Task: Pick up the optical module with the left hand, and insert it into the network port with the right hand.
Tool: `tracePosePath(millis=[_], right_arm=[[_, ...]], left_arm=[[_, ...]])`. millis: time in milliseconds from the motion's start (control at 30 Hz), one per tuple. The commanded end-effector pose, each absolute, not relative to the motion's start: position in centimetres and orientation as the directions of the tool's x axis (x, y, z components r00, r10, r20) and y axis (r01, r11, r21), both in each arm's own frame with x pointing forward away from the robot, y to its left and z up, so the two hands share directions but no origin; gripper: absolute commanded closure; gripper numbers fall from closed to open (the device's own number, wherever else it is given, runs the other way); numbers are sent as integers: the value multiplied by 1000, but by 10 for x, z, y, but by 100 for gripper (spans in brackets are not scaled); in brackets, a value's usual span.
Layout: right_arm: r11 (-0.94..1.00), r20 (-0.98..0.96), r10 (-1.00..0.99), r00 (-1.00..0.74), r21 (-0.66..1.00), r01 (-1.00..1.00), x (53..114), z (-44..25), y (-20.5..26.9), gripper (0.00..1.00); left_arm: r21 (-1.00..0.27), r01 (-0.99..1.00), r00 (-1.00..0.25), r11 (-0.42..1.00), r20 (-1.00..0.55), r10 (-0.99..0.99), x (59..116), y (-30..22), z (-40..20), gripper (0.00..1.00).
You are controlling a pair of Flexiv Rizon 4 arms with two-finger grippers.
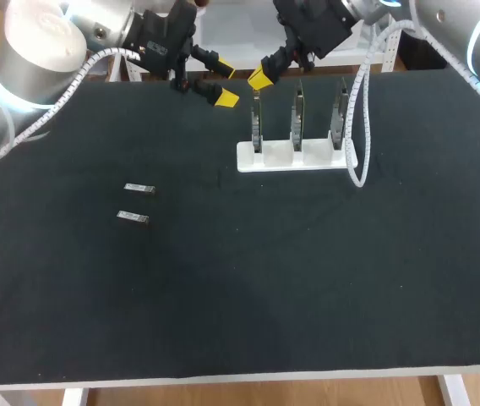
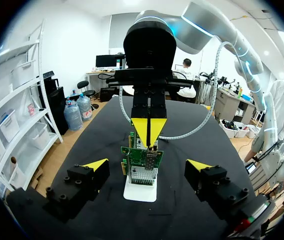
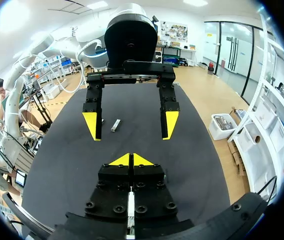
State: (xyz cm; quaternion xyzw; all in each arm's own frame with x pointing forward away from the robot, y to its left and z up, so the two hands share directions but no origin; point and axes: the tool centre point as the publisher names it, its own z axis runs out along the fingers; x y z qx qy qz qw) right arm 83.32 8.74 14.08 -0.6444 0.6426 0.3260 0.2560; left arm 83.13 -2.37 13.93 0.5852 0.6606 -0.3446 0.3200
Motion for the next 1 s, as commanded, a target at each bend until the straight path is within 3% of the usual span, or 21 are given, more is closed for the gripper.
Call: tracePosePath(millis=[33,433,1000], right_arm=[[-390,-764,-645,-38,371,-843,841,142,89,100],[-412,-821,-570,-31,318,-854,838,175,77,100],[-376,-824,-564,-53,313,-872,799,195,3,100]], left_arm=[[-82,994,-110,75,-825,555,833,-24,139,0],[-82,994,-110,75,-825,555,833,-24,139,0],[-82,994,-110,75,-825,555,833,-24,139,0]])
